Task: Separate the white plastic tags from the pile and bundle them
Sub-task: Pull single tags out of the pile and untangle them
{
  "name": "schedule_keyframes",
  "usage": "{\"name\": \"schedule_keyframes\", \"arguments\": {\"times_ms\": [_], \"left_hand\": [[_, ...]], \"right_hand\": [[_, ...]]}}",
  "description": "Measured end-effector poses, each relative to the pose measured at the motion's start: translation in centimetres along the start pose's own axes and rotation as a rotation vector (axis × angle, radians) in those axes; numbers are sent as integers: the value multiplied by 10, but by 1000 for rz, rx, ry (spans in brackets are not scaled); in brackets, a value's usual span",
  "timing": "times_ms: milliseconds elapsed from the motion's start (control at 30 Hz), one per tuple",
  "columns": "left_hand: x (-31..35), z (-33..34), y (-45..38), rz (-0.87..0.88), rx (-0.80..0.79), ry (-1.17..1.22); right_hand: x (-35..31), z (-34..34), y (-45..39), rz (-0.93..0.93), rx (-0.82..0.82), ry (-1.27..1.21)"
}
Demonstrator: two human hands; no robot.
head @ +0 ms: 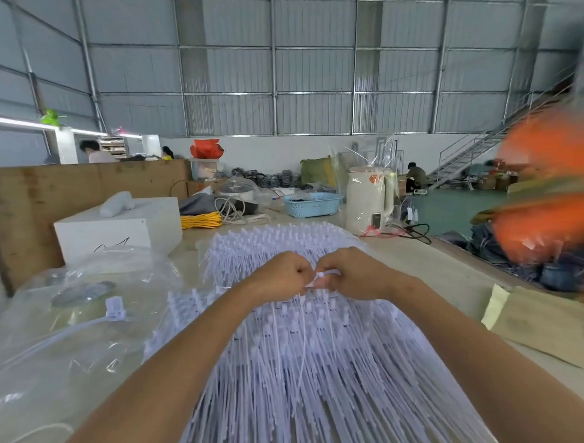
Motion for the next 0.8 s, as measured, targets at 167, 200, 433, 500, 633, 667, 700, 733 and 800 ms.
{"name": "schedule_keyframes", "arguments": {"times_ms": [167, 200, 433, 500, 633, 667, 700, 733, 800], "left_hand": [[1, -8, 1, -96, -80, 265], [0, -9, 2, -114, -101, 314], [-5, -13, 10, -260, -241, 487], [-3, -18, 10, -233, -193, 440], [2, -25, 11, -195, -60, 418], [3, -26, 11, -199, -38, 397], [4, -27, 12, -195, -20, 351], [5, -28, 12, -185, -16, 289], [6, -27, 13, -153, -51, 183]], "right_hand": [[2, 5, 4, -94, 208, -67], [2, 5, 5, -123, 232, -45], [13, 6, 9, -177, 318, 167], [32, 3, 14, 116, 393, -128], [45, -12, 22, 456, 534, -1285], [44, -17, 21, 480, 543, -1429], [42, -22, 20, 493, 537, -1506], [39, -26, 18, 495, 520, -1543], [30, -31, 16, 480, 452, -1547]]}}
Point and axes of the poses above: each hand's wrist, its own y-axis away from the middle knuckle, its own z-axis out of the palm, x = y × z, the point moved 2 cm from there along -y, towards the middle knuckle, and after that the axes turned 12 degrees about y, right-handed, at the moved point
